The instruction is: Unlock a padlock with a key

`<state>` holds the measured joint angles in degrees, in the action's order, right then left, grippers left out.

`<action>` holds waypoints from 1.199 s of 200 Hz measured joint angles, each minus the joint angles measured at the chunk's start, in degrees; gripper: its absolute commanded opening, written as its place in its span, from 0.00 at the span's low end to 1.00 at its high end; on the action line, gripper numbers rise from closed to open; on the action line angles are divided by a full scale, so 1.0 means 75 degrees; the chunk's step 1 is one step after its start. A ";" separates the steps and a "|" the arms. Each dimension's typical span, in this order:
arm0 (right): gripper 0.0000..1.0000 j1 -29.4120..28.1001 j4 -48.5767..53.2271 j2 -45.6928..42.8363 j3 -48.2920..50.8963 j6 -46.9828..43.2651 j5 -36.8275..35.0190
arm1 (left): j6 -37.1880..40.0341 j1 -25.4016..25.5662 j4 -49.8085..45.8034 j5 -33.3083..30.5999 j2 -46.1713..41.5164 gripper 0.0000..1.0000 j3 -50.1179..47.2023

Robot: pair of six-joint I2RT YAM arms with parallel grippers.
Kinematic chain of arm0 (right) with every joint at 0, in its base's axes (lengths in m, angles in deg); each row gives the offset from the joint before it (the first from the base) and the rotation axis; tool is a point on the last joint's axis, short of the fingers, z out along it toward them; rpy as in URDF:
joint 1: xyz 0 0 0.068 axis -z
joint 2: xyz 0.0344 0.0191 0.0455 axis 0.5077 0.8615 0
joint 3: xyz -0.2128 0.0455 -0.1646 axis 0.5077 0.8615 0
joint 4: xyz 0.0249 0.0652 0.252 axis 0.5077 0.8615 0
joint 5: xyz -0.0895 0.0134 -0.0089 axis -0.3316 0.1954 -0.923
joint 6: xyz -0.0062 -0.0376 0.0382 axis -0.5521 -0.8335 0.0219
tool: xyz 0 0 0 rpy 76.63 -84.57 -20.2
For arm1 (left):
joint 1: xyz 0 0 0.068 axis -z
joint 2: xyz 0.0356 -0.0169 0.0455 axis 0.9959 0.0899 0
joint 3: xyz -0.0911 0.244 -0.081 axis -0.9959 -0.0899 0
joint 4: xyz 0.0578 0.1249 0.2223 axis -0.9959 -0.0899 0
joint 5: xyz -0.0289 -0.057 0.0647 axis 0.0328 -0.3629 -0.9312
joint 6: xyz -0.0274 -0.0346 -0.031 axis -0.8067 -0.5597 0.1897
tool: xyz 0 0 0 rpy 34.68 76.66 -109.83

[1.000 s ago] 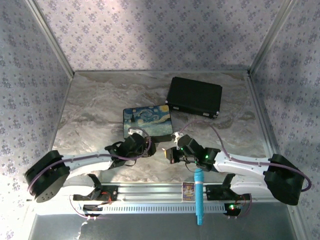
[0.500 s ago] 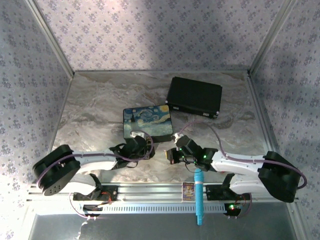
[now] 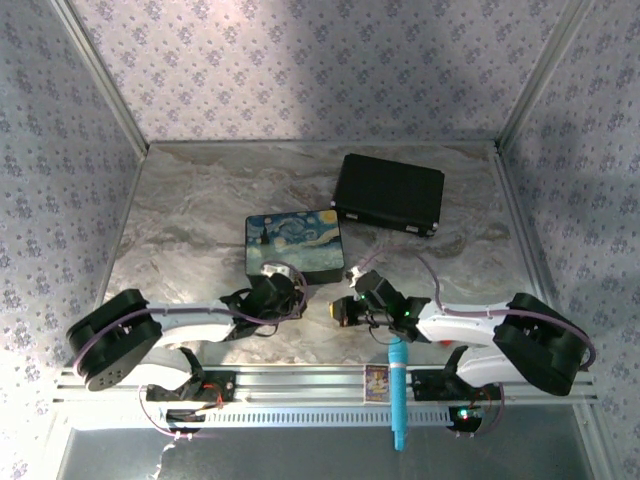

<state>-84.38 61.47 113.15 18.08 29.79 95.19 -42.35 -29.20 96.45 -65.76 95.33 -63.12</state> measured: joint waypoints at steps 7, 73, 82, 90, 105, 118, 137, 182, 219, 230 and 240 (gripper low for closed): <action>0.00 0.0009 -0.0035 0.0000 0.0012 0.0015 0.0041 | -0.0020 0.0000 -0.0044 -0.0009 -0.0061 0.03 -0.0023; 0.00 0.0694 -0.1996 0.0909 0.0315 0.0769 0.1897 | -0.1005 -0.0079 -0.0152 0.0321 -0.0679 0.00 -0.0119; 0.00 0.0796 -0.2346 0.1128 0.0361 0.0903 0.2209 | -0.1154 -0.0125 -0.0122 0.0428 -0.0772 0.00 -0.0119; 0.00 0.0857 -0.2608 0.1297 0.0393 0.1017 0.2436 | -0.1276 -0.0166 -0.0087 0.0504 -0.0831 0.00 -0.0119; 0.00 0.0901 -0.3069 0.1539 0.0455 0.1215 0.2739 | -0.1478 -0.0216 -0.0029 0.0647 -0.0918 0.00 -0.0119; 0.00 0.0901 -0.3450 0.1693 0.0513 0.1384 0.2935 | -0.1626 -0.0236 0.0012 0.0708 -0.0947 0.00 -0.0119; 0.00 0.0901 -0.3998 0.1967 0.0533 0.1620 0.3133 | -0.1816 -0.0271 0.0055 0.0833 -0.0973 0.00 -0.0119; 0.00 0.0950 -0.5289 0.2611 0.0568 0.2183 0.3407 | -0.2159 -0.0271 0.0332 0.0979 -0.1142 0.00 -0.0172; 0.00 0.1236 -0.6076 0.2710 0.0676 0.2512 0.3462 | -0.2305 -0.0274 0.0530 0.1070 -0.1480 0.00 -0.0198; 0.00 0.1291 -0.6260 0.2751 0.0682 0.2608 0.3512 | -0.2331 -0.0286 0.0571 0.1070 -0.1521 0.00 -0.0201; 0.00 0.1317 -0.6359 0.2766 0.0685 0.2669 0.3541 | -0.2334 -0.0297 0.0603 0.1064 -0.1536 0.00 -0.0204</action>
<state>-74.50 13.77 133.89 23.22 49.81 121.75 -59.86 -31.43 100.98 -57.78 83.81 -64.65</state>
